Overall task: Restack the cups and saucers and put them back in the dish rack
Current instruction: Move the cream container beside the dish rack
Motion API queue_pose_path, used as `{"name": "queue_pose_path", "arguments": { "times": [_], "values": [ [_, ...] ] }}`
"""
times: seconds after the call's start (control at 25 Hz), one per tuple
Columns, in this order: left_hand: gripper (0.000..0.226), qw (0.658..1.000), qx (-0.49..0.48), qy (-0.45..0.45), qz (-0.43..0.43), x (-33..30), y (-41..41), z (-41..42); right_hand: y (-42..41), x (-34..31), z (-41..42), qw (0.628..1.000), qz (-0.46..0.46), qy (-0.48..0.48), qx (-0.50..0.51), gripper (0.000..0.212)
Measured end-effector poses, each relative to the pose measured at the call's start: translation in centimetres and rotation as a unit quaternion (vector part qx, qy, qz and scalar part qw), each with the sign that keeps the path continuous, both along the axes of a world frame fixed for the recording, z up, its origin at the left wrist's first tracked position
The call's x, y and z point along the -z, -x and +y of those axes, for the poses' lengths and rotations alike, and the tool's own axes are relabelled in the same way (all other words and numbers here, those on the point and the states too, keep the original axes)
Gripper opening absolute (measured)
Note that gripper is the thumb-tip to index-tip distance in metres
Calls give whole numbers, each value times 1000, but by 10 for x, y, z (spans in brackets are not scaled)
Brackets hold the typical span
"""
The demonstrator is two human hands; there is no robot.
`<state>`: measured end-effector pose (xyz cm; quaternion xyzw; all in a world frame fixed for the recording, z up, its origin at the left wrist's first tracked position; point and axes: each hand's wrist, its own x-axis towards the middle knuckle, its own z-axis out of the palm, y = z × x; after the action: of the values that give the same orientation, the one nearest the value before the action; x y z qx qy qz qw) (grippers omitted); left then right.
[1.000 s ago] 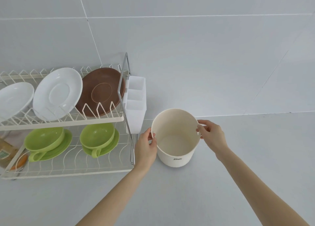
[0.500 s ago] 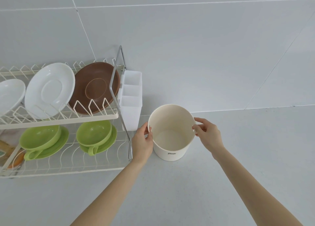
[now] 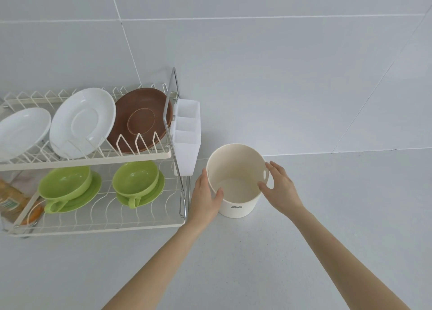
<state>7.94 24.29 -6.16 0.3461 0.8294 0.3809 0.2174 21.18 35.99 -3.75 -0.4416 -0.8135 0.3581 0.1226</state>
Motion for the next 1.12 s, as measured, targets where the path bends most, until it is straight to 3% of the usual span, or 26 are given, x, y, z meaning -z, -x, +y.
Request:
{"name": "queue_pose_path", "arguments": {
  "times": [0.12, 0.36, 0.72, 1.12],
  "values": [
    [72, 997, 56, 38, 29, -6, -11, -16, -5, -6, -17, 998, -44, -43, -33, 61],
    [65, 967, 143, 120, 174, -20, -17, -61, -12, -15, -62, 987, -94, -106, -72, 58],
    [65, 948, 130, 187, 222, -27, 11, -143, 4, -8, -137, 978, -125, -115, -125, 59],
    [65, 951, 82, 164, 250, -33, 64, -210, 61, -10, -194, 979, -78, -114, -151, 58]
  ]
}}
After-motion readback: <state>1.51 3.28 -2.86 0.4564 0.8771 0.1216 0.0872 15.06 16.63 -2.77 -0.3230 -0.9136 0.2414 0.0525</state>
